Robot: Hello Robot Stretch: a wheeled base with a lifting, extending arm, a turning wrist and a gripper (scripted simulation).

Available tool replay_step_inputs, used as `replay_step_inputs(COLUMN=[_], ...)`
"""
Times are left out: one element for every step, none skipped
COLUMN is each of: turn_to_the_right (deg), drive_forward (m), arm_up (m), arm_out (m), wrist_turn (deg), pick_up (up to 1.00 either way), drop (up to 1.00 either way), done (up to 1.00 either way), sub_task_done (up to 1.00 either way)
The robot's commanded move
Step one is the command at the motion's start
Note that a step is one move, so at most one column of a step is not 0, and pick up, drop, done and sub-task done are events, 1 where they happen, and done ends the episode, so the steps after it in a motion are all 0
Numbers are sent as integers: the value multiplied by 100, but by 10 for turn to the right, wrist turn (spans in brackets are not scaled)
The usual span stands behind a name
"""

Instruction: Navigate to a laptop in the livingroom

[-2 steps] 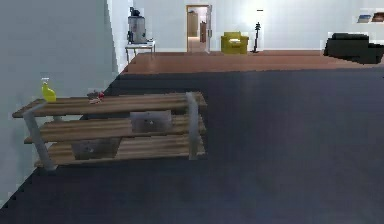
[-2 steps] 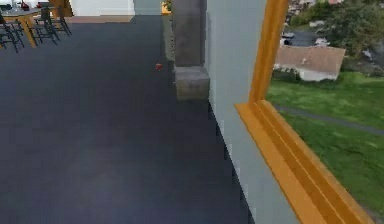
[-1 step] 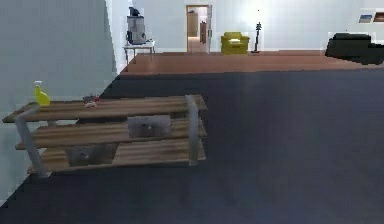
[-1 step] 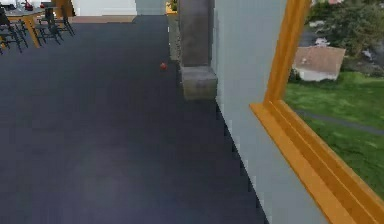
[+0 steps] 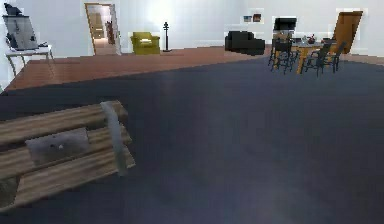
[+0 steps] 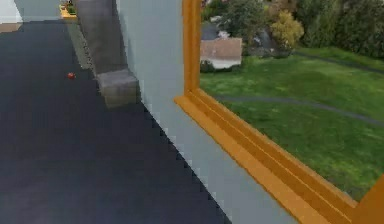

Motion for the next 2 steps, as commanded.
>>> replay_step_inputs(turn_to_the_right=[0,30], drive_forward=[100,0], arm_up=[0,0], arm_out=[0,0], wrist_turn=[0,0], pick_up=[0,0], drop=[0,0], done=[0,0], sub_task_done=[0,0])
